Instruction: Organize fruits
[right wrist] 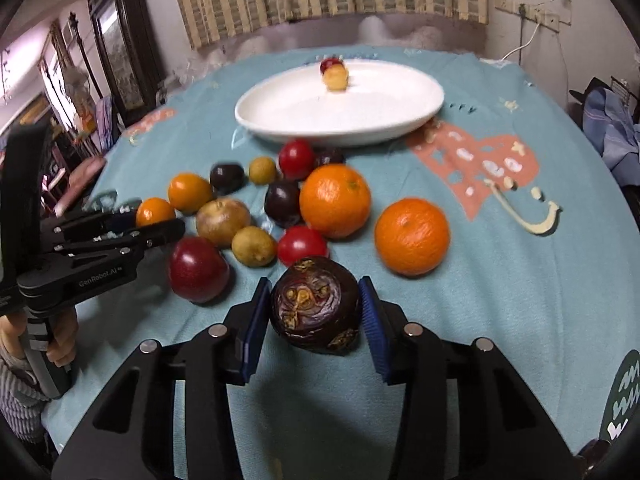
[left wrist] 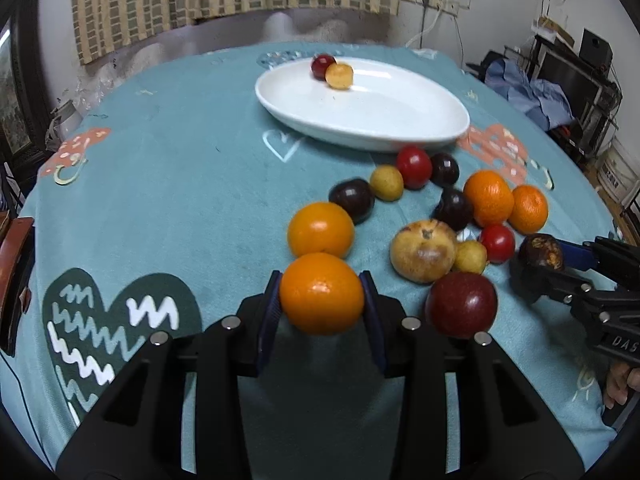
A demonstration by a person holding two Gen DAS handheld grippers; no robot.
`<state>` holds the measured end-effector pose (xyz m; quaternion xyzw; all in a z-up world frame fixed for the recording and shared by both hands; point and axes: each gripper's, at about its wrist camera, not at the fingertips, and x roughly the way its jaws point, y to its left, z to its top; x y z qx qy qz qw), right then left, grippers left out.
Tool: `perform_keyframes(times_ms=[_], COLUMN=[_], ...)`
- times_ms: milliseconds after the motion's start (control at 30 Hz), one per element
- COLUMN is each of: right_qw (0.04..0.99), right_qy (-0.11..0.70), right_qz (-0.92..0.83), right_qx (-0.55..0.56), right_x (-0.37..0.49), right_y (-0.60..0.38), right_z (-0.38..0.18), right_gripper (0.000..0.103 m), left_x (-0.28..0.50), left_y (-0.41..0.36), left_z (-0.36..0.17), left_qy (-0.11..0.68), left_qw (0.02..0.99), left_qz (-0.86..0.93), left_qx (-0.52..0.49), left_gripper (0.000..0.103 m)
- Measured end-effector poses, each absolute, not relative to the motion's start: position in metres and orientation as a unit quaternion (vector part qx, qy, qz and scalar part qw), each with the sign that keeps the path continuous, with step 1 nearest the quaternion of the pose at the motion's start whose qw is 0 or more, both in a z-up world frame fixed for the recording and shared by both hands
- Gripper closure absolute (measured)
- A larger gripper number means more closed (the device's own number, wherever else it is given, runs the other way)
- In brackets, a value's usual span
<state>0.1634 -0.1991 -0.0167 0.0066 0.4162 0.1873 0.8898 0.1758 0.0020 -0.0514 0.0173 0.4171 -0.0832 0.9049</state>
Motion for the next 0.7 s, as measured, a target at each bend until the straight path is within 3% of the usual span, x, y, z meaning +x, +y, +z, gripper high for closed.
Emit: perform_keyframes(times_ms=[300, 567, 600, 633, 667, 700], right_qw=[0.920, 0.908, 0.909, 0.911, 0.914, 0.916], right_qy=[0.355, 0.388, 0.388, 0.387, 0.382, 0.377], right_qz=[0.164, 0.151, 0.148, 0.138, 0.132, 0.133], right_qx=[0.013, 0.037, 0.038, 0.034, 0.029, 0.025], right_x=[0.233, 0.321, 0.324, 0.325, 0.324, 0.322], right_y=[-0.211, -0.189, -0.188, -0.188, -0.187, -0.186], right_z=[0.062, 0.024, 0.022, 0.020, 0.022, 0.023], right_gripper=[0.059, 0.057, 0.051, 0.033, 0.030, 0.030], left_x=[0.235, 0.306, 0.311, 0.313, 0.312, 0.312], left_y=[-0.009, -0.027, -0.028, -0.029, -0.030, -0.029], left_z=[-0.003, -0.015, -0.019, -0.021, -0.024, -0.024], left_qy=[0.387, 0.401, 0.404, 0.405, 0.403, 0.398], left_qw=[0.919, 0.913, 0.911, 0.911, 0.912, 0.915], left_qz=[-0.077, -0.071, -0.077, -0.078, -0.074, -0.069], left_qx=[0.015, -0.005, -0.008, -0.007, -0.002, 0.003], left_gripper=[0.064, 0.064, 0.064, 0.061, 0.048, 0.042])
